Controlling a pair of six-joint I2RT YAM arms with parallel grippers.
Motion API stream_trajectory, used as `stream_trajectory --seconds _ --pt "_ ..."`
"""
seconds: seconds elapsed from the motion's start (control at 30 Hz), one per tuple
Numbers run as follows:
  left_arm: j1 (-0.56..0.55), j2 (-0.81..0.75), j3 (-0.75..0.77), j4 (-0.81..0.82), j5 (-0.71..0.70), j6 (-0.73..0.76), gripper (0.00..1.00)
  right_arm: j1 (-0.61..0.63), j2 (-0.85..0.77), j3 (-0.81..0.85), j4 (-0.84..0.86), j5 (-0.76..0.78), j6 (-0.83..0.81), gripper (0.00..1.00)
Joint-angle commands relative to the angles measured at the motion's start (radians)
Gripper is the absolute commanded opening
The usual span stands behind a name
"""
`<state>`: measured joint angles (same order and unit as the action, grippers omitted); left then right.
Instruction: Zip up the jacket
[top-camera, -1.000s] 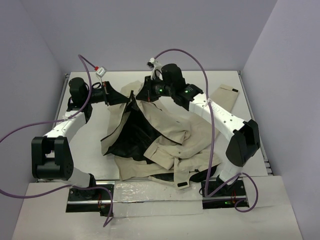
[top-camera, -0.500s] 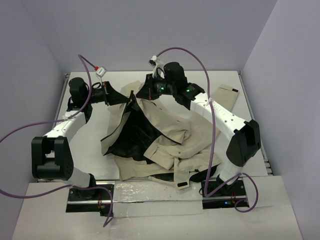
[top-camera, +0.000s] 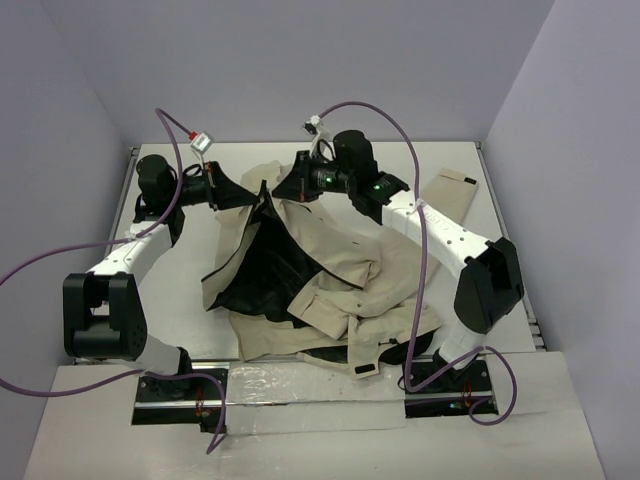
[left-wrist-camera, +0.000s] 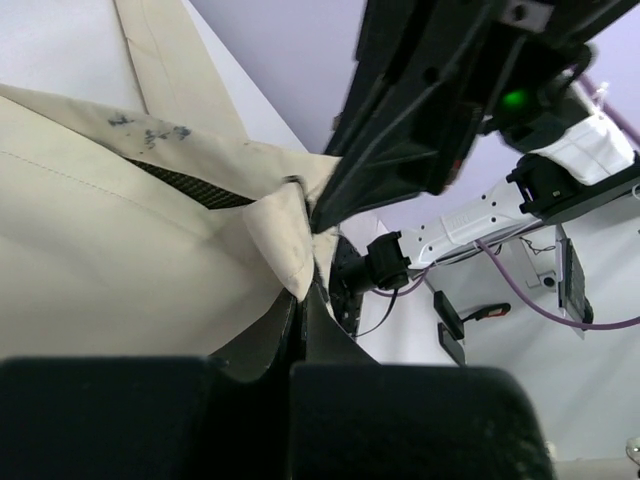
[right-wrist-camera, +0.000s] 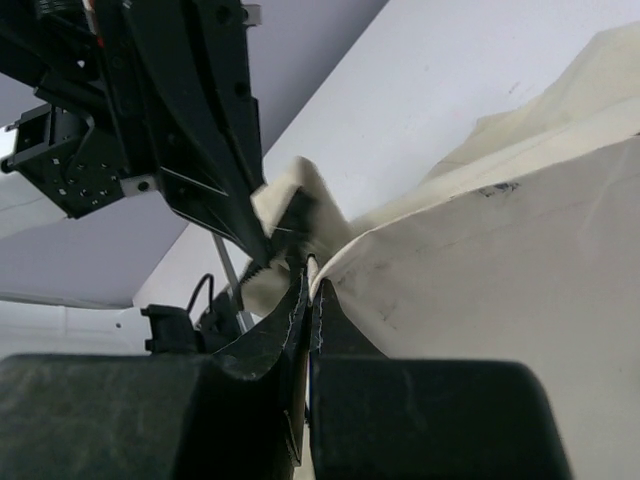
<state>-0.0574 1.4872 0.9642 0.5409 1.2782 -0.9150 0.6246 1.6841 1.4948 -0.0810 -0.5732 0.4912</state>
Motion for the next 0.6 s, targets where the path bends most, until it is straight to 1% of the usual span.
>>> stream_trajectory --seconds 0.0,0.03,0.07,0.2,0.23,0.3,0.37,0.4,0.47,0.5,0.53,0.57 --pt "-0.007 -0.030 0.031 0.093 0.035 -0.036 0.00 -0.048 -0.078 -0.109 0.202 -0.058 0.083 0.00" --pt "-0.007 -0.030 0.027 0.123 0.035 -0.064 0.00 -0.054 -0.089 -0.135 0.258 -0.077 0.104 0.00" --pt "-0.007 -0.030 0.021 0.167 0.038 -0.102 0.00 -0.059 -0.102 -0.178 0.287 -0.085 0.108 0.00" --pt "-0.007 -0.028 -0.007 0.365 0.047 -0.259 0.00 -0.062 -0.147 -0.261 0.381 -0.084 0.136 0.00" --pt "-0.007 -0.027 -0.011 0.390 0.047 -0.283 0.00 -0.063 -0.156 -0.288 0.422 -0.079 0.148 0.00" --pt "-0.007 -0.027 -0.017 0.410 0.045 -0.307 0.00 -0.063 -0.178 -0.333 0.497 -0.076 0.169 0.00" --pt "-0.007 -0.026 -0.022 0.444 0.044 -0.328 0.00 -0.061 -0.215 -0.434 0.664 -0.061 0.196 0.00" --pt "-0.007 -0.024 -0.022 0.445 0.045 -0.332 0.00 -0.060 -0.231 -0.451 0.693 -0.049 0.198 0.00" --pt "-0.007 -0.020 -0.023 0.451 0.046 -0.335 0.00 -0.068 -0.256 -0.501 0.803 -0.021 0.236 0.00" --pt "-0.007 -0.019 -0.022 0.452 0.047 -0.335 0.00 -0.080 -0.251 -0.501 0.838 -0.045 0.259 0.00" --pt "-0.007 -0.018 -0.022 0.452 0.049 -0.335 0.00 -0.080 -0.231 -0.501 0.839 -0.046 0.259 0.00" --pt "-0.007 -0.016 -0.024 0.453 0.050 -0.340 0.00 -0.100 -0.208 -0.496 0.959 -0.155 0.323 0.00"
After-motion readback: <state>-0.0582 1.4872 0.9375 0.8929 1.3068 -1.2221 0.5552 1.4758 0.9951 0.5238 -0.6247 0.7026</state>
